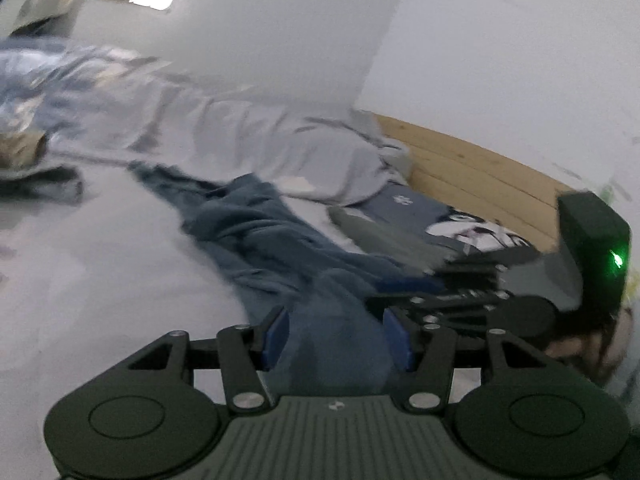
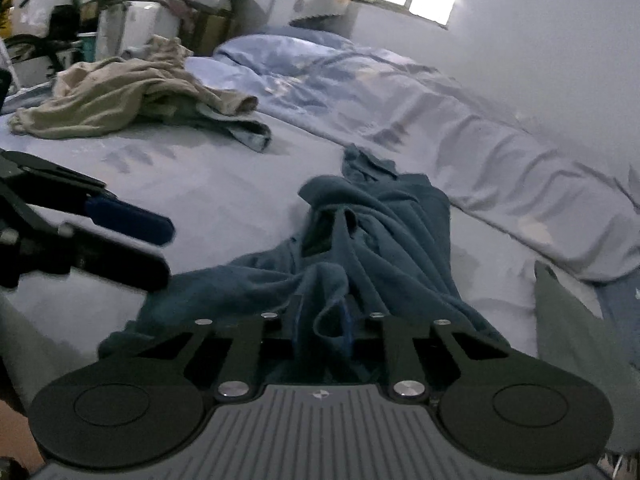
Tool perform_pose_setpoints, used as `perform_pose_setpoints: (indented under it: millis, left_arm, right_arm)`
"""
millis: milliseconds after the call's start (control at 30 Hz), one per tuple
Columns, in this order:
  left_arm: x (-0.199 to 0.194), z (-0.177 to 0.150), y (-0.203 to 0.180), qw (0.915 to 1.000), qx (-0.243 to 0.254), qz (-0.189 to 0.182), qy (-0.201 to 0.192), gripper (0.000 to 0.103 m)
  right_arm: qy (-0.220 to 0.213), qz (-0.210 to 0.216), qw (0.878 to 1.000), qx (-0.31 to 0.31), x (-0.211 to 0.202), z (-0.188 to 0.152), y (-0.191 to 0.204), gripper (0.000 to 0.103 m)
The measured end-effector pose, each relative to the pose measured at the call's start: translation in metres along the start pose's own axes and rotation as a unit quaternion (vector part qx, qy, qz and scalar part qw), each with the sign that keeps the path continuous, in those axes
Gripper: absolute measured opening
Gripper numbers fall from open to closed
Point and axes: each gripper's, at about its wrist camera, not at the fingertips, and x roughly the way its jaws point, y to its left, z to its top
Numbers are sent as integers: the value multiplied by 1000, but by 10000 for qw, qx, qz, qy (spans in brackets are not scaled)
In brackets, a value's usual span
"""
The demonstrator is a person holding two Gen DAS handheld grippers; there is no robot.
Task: Fold clothes
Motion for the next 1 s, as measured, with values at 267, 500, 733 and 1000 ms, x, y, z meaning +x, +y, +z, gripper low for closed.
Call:
perform_pose_setpoints:
  millis: [267, 500, 733, 1000]
  left_arm:
    - [13, -2, 5, 9991, -36, 139, 396, 52]
    - [21, -6, -19, 9964, 313, -543, 567, 29]
    - [25, -19, -52, 9846, 925, -1198, 872, 14]
    - [14, -19, -37, 9916, 539, -972, 664, 40]
  right_arm:
    - [236, -289, 9987, 338, -16, -16, -34, 5]
    - [447, -634, 9945, 703, -36, -35, -63, 5]
    - [-22, -318, 9869, 1583, -63, -41, -88, 6]
    - [-374, 387, 9852, 1629, -42, -9, -62, 39]
